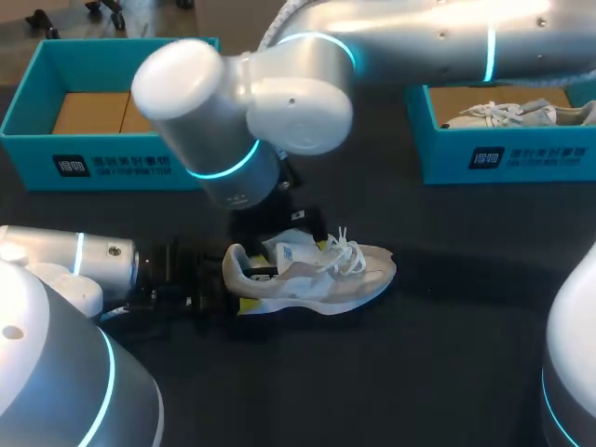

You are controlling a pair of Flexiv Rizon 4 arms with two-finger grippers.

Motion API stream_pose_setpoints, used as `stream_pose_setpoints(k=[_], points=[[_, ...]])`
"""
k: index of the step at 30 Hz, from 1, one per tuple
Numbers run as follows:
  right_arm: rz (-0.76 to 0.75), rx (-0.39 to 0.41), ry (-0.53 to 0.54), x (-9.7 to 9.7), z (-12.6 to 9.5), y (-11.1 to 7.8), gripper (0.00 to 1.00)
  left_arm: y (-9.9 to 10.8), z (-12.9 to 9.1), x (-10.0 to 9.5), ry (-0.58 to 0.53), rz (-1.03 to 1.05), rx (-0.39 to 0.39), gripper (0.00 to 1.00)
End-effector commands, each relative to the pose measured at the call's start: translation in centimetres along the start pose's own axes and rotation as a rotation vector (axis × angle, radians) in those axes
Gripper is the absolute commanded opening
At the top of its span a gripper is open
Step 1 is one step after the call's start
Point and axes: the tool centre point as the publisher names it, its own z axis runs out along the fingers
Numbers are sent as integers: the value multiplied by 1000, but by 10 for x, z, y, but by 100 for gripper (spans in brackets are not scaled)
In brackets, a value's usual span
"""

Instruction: Take the shoe out of the shoebox, open the shoe tongue, remove and reinsert the insole, then place the shoe into the shoebox

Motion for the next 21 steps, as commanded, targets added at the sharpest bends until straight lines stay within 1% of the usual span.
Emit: stream_pose_setpoints(k=[1,4,6,12,15,21], points=[[363,-15,-149,7,10,-6,100,3,1,0,1,0,-5,0],[364,-5,-173,7,16,-5,100,3,1,0,1,0,-5,0],[373,-4,-159,7,20,-4,100,3,1,0,1,0,-5,0],[394,8,-182,6,30,-5,100,3,1,0,1,0,-5,0],[408,-1,-208,1,32,-4,100,3,1,0,1,0,-5,0],[443,5,-257,-17,33,-4,100,3,1,0,1,0,-5,0]])
